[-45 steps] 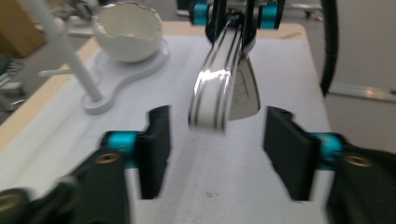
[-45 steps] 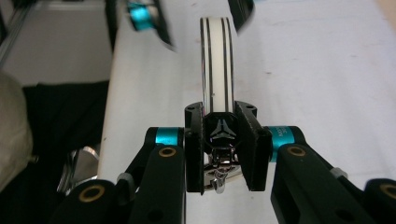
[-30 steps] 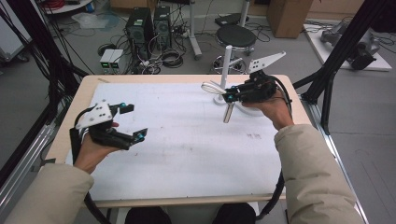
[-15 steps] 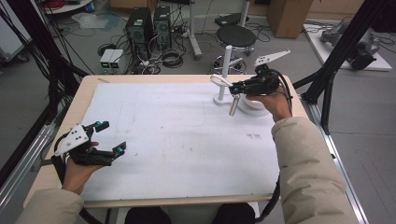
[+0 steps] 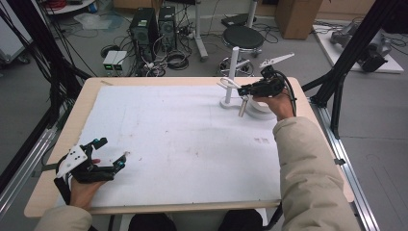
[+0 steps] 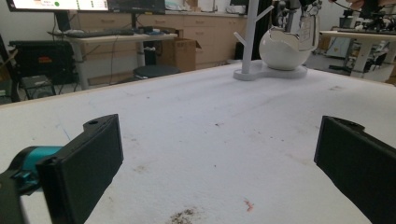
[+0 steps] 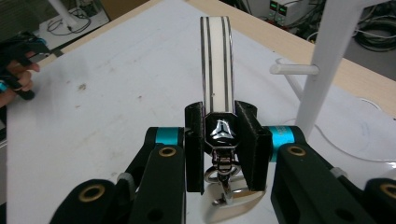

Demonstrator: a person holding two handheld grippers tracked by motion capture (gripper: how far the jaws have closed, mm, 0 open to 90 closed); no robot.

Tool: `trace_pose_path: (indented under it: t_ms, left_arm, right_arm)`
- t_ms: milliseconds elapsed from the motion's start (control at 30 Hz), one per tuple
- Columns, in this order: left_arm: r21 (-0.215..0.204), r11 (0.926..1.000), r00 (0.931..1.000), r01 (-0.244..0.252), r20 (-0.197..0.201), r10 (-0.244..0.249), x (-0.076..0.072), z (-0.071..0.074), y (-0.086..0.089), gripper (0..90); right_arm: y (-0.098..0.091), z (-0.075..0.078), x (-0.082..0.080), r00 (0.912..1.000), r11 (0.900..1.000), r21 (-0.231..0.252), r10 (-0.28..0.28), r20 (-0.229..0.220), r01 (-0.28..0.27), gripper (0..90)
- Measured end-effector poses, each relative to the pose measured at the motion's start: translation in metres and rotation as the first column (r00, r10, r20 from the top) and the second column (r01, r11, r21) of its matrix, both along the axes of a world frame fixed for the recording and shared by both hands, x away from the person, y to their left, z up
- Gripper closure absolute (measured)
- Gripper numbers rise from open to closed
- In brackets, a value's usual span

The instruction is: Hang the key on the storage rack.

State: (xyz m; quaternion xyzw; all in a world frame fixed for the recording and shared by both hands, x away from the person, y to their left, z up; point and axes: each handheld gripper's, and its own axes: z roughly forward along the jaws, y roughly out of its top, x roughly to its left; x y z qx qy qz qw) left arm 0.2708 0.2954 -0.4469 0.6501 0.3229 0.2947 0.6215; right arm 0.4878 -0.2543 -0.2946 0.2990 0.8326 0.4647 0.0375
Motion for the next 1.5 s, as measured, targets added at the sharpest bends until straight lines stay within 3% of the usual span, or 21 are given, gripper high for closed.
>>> trace_pose_path:
  t_ms: [433, 700, 1000, 1233, 1500]
  left_arm:
    - [-0.029, 0.9995, 0.9996, -0.015, 0.022, 0.015, -0.002, -0.005, 0.003, 1.7]
    - [-0.032, 0.9993, 0.9982, -0.019, 0.056, 0.021, -0.005, -0.006, 0.002, 1.7]
    - [-0.035, 0.9992, 0.9983, -0.021, 0.054, 0.023, -0.005, -0.006, 0.003, 1.7]
    - [-0.038, 0.9991, 0.9983, -0.020, 0.054, 0.022, -0.005, -0.006, 0.003, 1.7]
    - [-0.039, 0.9991, 0.9983, -0.019, 0.054, 0.021, -0.006, -0.007, 0.003, 1.7]
  right_arm:
    - [-0.005, -0.013, 0.013, 0.9974, 0.9980, -0.008, -0.063, -0.035, 0.063, 74.5]
    - [-0.008, -0.020, 0.019, 0.9912, 0.9944, 0.008, -0.104, -0.082, 0.105, 74.5]
    - [-0.012, -0.026, 0.024, 0.9826, 0.9887, 0.004, -0.148, -0.112, 0.150, 74.5]
    - [-0.011, -0.030, 0.027, 0.9772, 0.9846, -0.019, -0.175, -0.120, 0.174, 74.4]
    - [-0.002, -0.029, 0.025, 0.9734, 0.9752, -0.090, -0.210, -0.092, 0.202, 72.4]
